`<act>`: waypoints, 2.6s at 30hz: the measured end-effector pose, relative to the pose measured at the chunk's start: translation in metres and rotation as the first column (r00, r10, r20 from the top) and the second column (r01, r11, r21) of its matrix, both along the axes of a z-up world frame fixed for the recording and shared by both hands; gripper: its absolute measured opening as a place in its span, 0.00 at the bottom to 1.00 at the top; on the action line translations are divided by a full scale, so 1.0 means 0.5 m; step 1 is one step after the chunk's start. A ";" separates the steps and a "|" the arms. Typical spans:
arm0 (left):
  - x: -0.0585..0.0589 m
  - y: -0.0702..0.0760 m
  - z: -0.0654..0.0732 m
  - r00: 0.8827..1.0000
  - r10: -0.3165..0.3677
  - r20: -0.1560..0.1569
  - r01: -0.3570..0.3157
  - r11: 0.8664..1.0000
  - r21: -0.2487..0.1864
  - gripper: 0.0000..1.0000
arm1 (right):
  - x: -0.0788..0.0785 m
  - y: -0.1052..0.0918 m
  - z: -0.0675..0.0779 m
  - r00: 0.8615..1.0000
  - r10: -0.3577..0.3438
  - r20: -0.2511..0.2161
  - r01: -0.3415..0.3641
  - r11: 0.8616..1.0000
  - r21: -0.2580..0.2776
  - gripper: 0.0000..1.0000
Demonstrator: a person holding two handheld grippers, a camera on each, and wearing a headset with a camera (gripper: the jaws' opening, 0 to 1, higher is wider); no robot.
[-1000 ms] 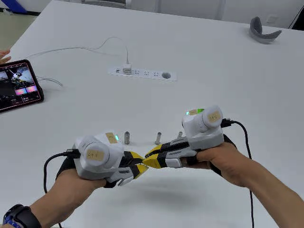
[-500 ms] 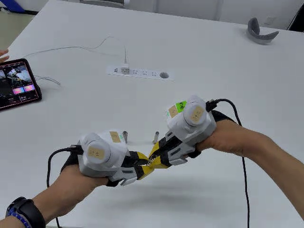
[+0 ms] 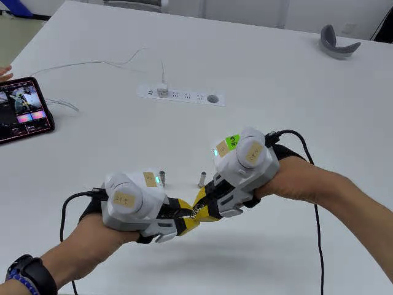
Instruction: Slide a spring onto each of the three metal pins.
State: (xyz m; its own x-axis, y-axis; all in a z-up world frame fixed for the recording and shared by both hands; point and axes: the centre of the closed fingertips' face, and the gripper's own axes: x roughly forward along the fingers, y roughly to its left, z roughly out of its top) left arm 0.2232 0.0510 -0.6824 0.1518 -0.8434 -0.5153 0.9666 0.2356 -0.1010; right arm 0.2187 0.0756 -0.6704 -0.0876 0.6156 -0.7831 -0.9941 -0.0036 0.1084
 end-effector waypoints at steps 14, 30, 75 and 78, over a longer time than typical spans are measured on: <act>0.004 -0.007 0.003 1.000 0.010 -0.009 -0.010 1.000 -0.015 0.11 | 0.006 -0.009 0.003 1.000 -0.026 -0.005 0.026 1.000 0.013 0.12; 0.028 0.045 -0.017 0.991 0.129 -0.038 -0.130 0.992 0.001 0.29 | 0.040 -0.062 -0.015 0.994 -0.111 0.015 0.112 0.994 -0.011 0.12; 0.082 0.228 -0.055 0.874 0.479 -0.078 -0.476 0.878 0.052 0.62 | 0.191 -0.118 -0.047 0.969 -0.242 0.052 0.245 0.968 -0.060 0.12; 0.079 0.230 -0.056 0.872 0.483 -0.082 -0.480 0.876 0.055 0.64 | 0.200 -0.115 -0.047 0.968 -0.244 0.055 0.247 0.967 -0.059 0.12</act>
State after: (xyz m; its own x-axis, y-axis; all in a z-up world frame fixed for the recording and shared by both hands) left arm 0.2626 0.1659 -0.7104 0.4868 -0.6608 -0.5713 0.7197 0.6741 -0.1665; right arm 0.3188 0.0179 -0.6937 0.0979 0.5617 -0.8216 -0.9677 0.2465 0.0532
